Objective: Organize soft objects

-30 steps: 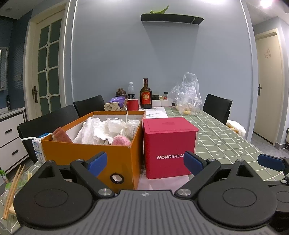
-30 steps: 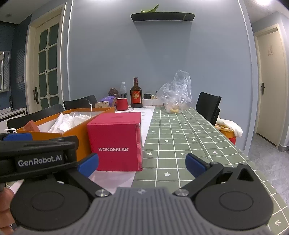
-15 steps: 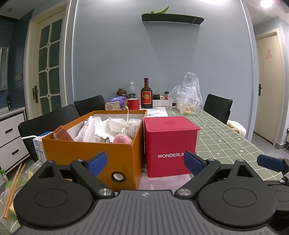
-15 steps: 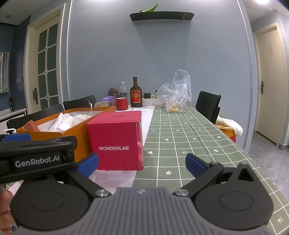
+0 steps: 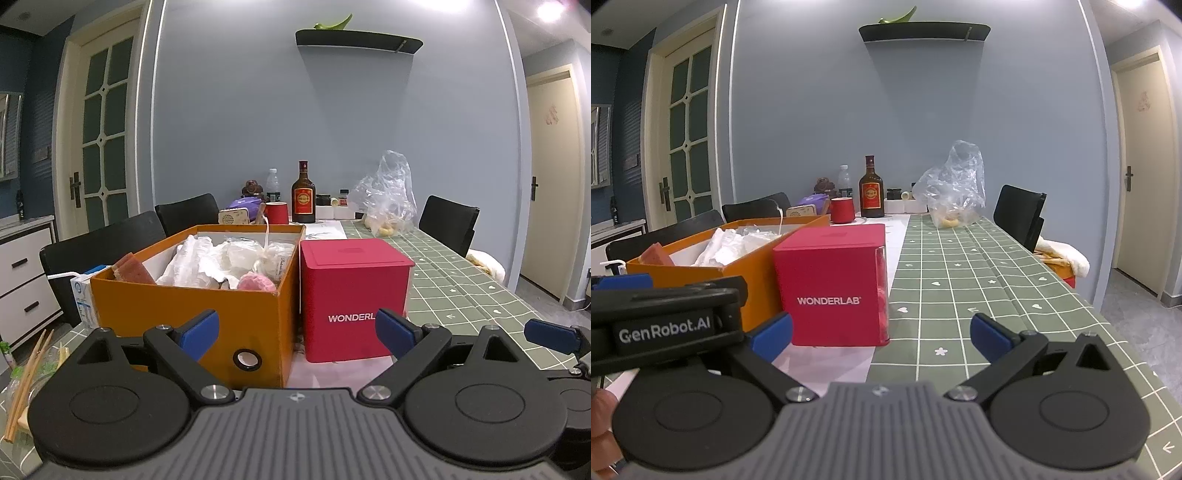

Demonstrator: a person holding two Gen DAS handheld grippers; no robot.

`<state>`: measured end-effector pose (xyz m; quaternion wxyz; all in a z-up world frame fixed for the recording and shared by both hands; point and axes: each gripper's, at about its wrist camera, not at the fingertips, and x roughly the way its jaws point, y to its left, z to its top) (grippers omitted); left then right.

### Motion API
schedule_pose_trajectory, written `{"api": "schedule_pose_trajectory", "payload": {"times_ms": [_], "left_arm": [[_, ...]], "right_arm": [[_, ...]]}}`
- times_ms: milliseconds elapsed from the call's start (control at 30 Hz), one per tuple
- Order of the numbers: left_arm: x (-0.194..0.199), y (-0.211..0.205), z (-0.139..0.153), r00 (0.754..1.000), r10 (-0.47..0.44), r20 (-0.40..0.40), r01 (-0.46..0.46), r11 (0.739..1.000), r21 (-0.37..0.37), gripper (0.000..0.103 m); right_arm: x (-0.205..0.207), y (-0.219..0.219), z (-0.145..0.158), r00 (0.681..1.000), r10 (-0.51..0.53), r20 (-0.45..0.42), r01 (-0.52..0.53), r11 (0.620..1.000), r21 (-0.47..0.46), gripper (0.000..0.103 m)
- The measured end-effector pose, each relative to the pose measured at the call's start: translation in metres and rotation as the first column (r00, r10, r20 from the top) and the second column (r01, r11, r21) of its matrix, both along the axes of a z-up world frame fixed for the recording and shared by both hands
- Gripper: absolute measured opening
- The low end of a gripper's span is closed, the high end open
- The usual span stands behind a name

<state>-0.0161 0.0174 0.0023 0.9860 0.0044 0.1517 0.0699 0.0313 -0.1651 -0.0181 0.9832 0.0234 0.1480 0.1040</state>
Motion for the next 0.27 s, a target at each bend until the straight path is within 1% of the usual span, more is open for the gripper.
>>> {"api": "schedule_pose_trajectory", "payload": {"times_ms": [267], "left_arm": [[-0.0002, 0.0026, -0.0005, 1.0, -0.01, 0.004, 0.01, 1.0, -0.012, 0.103]], "right_arm": [[0.0005, -0.0015, -0.0003, 1.0, 0.01, -0.008, -0.01, 1.0, 0.007, 0.1]]}}
